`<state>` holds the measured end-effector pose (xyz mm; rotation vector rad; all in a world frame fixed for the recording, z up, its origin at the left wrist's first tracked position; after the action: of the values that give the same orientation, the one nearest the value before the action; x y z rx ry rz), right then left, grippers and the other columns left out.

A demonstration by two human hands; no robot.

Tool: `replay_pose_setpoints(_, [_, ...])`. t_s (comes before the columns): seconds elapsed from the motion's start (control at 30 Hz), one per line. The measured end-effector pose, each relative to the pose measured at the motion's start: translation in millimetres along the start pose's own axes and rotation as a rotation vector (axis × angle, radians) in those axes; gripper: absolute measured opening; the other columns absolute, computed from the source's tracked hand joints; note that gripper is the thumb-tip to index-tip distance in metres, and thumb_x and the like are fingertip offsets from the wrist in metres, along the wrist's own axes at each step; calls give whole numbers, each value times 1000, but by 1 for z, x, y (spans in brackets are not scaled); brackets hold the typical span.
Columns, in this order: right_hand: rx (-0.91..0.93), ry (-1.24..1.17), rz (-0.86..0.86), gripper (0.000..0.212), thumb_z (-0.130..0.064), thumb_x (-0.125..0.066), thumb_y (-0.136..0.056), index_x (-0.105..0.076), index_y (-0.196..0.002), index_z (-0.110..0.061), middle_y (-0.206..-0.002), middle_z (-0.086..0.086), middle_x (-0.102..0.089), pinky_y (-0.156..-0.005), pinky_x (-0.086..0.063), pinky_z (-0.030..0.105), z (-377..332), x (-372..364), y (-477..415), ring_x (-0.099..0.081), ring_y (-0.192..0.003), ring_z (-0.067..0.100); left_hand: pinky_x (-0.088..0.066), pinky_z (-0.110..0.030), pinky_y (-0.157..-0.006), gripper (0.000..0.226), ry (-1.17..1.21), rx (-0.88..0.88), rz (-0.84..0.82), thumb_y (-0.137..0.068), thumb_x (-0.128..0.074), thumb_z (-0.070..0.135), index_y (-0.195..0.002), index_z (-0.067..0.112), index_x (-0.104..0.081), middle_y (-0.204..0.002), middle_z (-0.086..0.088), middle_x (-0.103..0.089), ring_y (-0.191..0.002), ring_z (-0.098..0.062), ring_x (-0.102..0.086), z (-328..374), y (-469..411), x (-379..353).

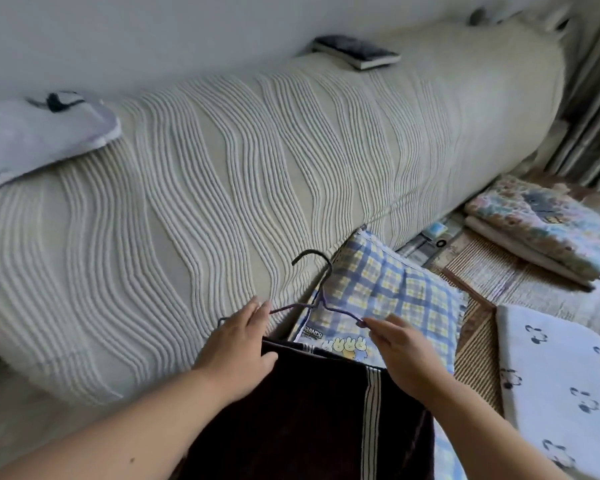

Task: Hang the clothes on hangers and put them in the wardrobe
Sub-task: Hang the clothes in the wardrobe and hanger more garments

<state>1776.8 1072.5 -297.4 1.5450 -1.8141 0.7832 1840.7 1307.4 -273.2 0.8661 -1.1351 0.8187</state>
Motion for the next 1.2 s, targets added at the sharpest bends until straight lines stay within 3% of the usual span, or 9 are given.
replay_pose_setpoints(0.17, [192,-53,2,28,-27,-53,-95,-64,-120,-33,-82,-14,-48,-65,-42,29,-121,36,45,-52,-75,10,-29,-30,-110,69,251,-89,298,-88,-53,47,-145,19,-26,-151,2,-33,-137,-14,-33,36,73,100])
replay_pose_setpoints(0.27, [284,-108,50,29,-20,-58,-92,-66,-116,-34,-75,-12,-48,-67,-43,27,-183,62,89,-51,-69,3,-29,-21,-106,71,616,-51,499,-90,-56,42,-149,27,-19,-143,15,-36,-129,1,-35,34,149,149])
replay_pose_setpoints(0.37, [384,-143,88,31,-17,-61,-89,-68,-113,-36,-73,-11,-49,-64,-38,13,-244,90,146,-53,-70,-1,-37,-11,-98,45,823,-82,671,-95,-47,36,-139,33,-38,-131,13,-54,-122,-1,-49,32,236,192])
replay_pose_setpoints(0.43, [428,-142,95,31,-18,-62,-89,-67,-113,-36,-76,-9,-52,-66,-38,12,-280,104,180,-54,-74,0,-46,-20,-92,21,843,-87,796,-97,-44,32,-112,43,-55,-112,12,-66,-106,-6,-61,33,288,222])
replay_pose_setpoints(0.5, [460,-114,86,30,-21,-62,-89,-67,-114,-37,-79,-8,-54,-68,-38,13,-317,113,218,-55,-76,3,-52,-35,-89,25,911,-41,881,-98,-44,23,-87,40,-59,-92,10,-69,-90,-13,-66,30,340,246])
replay_pose_setpoints(0.63, [541,-46,75,28,-28,-61,-89,-65,-113,-43,-77,-13,-52,-61,-36,11,-372,126,286,-50,-69,-1,-53,-41,-82,34,1062,27,947,-97,-44,9,-72,24,-60,-70,6,-65,-73,-17,-64,21,430,277])
replay_pose_setpoints(0.8, [577,11,-41,22,-32,-60,-89,-66,-106,-45,-79,-8,-67,-72,-51,33,-401,146,345,-63,-74,11,-53,-25,-64,32,1080,159,1042,-98,-45,12,-71,22,-60,-72,5,-67,-66,-13,-64,5,535,306])
replay_pose_setpoints(0.93, [623,-46,-109,16,-33,-66,-85,-68,-86,-49,-61,-10,-65,-51,-43,15,-428,164,380,-57,-54,5,-52,-32,-72,32,991,220,1102,-99,-43,14,-73,22,-60,-72,8,-67,-71,-19,-65,23,611,325])
replay_pose_setpoints(1.2, [919,-118,-247,26,-31,-66,-84,-66,-72,-53,-68,-15,-66,-53,-41,13,-470,202,486,-59,-60,1,-48,-28,-56,26,673,436,1288,-99,-37,20,-78,26,-52,-76,9,-64,-70,-17,-65,105,767,335])
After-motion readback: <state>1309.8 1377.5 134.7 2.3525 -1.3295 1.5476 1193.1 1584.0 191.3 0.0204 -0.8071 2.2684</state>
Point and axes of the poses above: each hand's wrist, its own y-axis away from the middle knuckle, its own x-axis out of the back of the hand, z = x × y, the point moved 7 cm from there along -y, towards the middle knuckle
